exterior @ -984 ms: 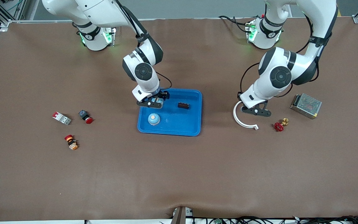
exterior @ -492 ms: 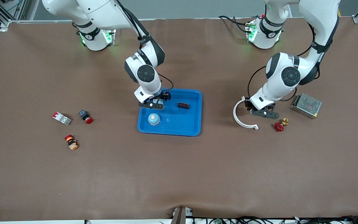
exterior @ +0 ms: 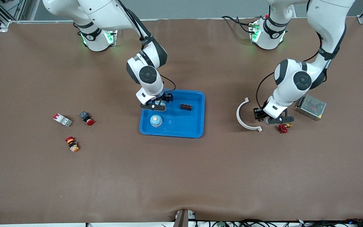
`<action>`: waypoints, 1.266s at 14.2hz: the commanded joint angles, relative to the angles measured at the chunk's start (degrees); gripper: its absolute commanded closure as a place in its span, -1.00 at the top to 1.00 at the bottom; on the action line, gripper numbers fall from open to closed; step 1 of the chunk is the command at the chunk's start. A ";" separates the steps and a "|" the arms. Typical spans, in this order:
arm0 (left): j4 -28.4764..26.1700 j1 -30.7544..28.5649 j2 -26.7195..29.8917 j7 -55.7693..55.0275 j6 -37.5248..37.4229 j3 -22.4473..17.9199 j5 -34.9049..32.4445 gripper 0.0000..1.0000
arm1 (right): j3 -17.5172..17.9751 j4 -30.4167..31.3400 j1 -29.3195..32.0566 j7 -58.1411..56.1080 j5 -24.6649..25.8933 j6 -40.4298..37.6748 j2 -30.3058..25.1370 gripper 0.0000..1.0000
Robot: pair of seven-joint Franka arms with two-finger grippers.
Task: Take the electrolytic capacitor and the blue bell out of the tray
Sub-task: 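Carry the brown capacitor beside the white arc and release with the left gripper, then lift the bell with the right gripper while the left gripper returns to tray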
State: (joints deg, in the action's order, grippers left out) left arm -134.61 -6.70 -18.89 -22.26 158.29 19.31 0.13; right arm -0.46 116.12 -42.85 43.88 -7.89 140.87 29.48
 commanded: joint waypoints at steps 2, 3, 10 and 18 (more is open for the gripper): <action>-2.32 0.46 -3.08 -11.99 7.29 0.47 0.14 -1.00 | -0.60 -0.72 -0.39 0.59 0.07 0.02 0.58 1.00; -2.76 1.33 -3.35 -13.32 7.64 0.47 0.14 -1.00 | -0.60 -0.72 -0.39 0.59 -0.02 0.02 0.58 1.00; -6.10 1.87 -3.00 -16.58 7.74 0.29 0.14 -1.00 | -0.60 -0.72 -0.83 0.59 0.16 0.99 1.19 1.00; -9.88 1.43 -1.41 -17.20 7.30 0.20 0.14 -1.00 | -0.60 -0.89 -0.92 0.59 0.95 1.07 1.19 -0.11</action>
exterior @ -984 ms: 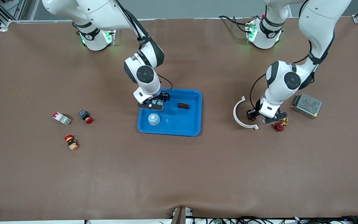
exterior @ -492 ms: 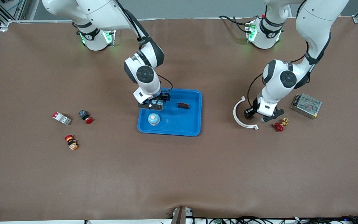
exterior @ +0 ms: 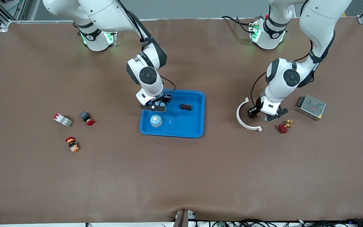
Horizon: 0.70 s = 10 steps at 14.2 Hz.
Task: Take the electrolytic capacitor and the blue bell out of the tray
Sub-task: 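Lift the bell with the right gripper while the left gripper returns to tray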
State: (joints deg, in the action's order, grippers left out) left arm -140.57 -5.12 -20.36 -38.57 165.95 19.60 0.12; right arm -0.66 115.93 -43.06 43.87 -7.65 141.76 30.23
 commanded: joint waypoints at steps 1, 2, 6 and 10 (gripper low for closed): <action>-3.92 -0.15 0.06 -0.81 -0.45 -0.09 0.15 -1.00 | -0.40 -0.70 -0.71 0.61 0.71 0.09 0.44 -0.17; -3.83 -0.07 -0.03 -0.37 -0.54 -0.26 -0.29 -1.00 | -0.40 -0.96 -0.45 0.35 0.71 -0.25 0.35 -0.20; -3.13 -0.42 1.98 -0.72 -5.16 -0.35 -4.86 1.00 | -0.57 -1.84 0.26 -0.62 0.62 -6.47 -3.94 -0.21; 0.21 -0.42 7.43 -1.94 -18.35 -0.09 -5.04 1.00 | -3.02 -2.20 0.96 -7.45 1.15 -15.71 -10.18 -0.21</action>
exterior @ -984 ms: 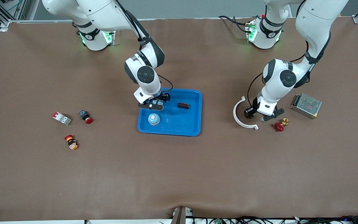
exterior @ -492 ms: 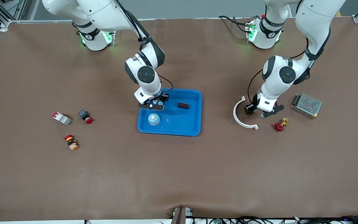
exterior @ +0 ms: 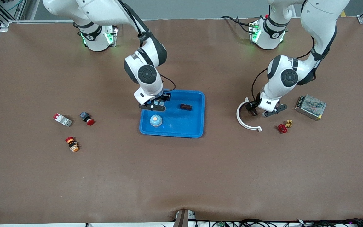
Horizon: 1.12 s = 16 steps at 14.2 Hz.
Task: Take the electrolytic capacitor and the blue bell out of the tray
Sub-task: 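Lift the bell with the right gripper while the left gripper returns to tray, then set the bell by the buttons with the right gripper while the left gripper grasps capacitor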
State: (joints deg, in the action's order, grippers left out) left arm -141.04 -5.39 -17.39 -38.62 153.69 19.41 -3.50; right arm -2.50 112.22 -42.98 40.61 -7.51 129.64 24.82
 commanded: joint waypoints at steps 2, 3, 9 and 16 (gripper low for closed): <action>3.04 -0.06 6.57 -4.95 -11.19 0.62 -1.51 1.00 | -2.42 1.77 2.72 -10.34 1.36 -7.98 -7.58 -0.22; 4.62 0.20 7.10 -7.06 -13.65 0.80 -1.60 1.00 | -2.51 2.29 3.95 -13.94 2.23 -9.91 -9.25 -0.22; 12.54 0.55 5.44 -27.87 -15.70 8.34 -0.11 1.00 | -2.51 11.34 17.29 -40.38 5.67 -11.08 -17.78 -0.22; 17.55 5.97 -0.53 -42.18 -9.93 13.11 -0.37 1.00 | -2.51 17.49 30.83 -64.39 6.98 -8.80 -21.30 -0.22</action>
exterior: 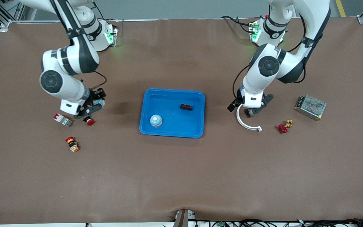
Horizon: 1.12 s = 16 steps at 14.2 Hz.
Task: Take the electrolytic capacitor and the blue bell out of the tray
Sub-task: 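Set the bell by the buttons with the right gripper while the left gripper grasps capacitor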
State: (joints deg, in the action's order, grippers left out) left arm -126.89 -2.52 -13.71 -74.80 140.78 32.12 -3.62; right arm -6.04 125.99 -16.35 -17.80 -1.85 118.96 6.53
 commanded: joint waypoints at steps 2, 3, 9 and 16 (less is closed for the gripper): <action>3.93 8.30 -6.76 -19.79 10.01 -0.21 -2.61 1.00 | 1.03 6.54 9.03 -11.88 2.72 5.30 -3.45 -0.22; 4.37 8.49 -7.03 -23.07 10.65 -0.13 -6.36 1.00 | 1.03 7.77 11.32 -15.74 2.81 7.32 -3.46 -0.22; 9.45 12.96 -14.14 -38.45 10.39 -0.30 -21.15 1.00 | 1.03 16.64 17.05 -23.86 2.90 19.00 -3.45 -0.22; 18.67 20.00 -24.41 -58.85 9.69 -2.85 -34.97 1.00 | 1.03 21.32 23.02 -33.61 2.90 30.36 -0.91 -0.22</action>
State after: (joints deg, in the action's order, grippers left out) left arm -113.67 15.70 -33.26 -129.65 151.05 30.03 -36.65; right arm -5.96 146.36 4.62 -49.11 0.41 147.55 5.88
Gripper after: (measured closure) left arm 0.000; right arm 0.344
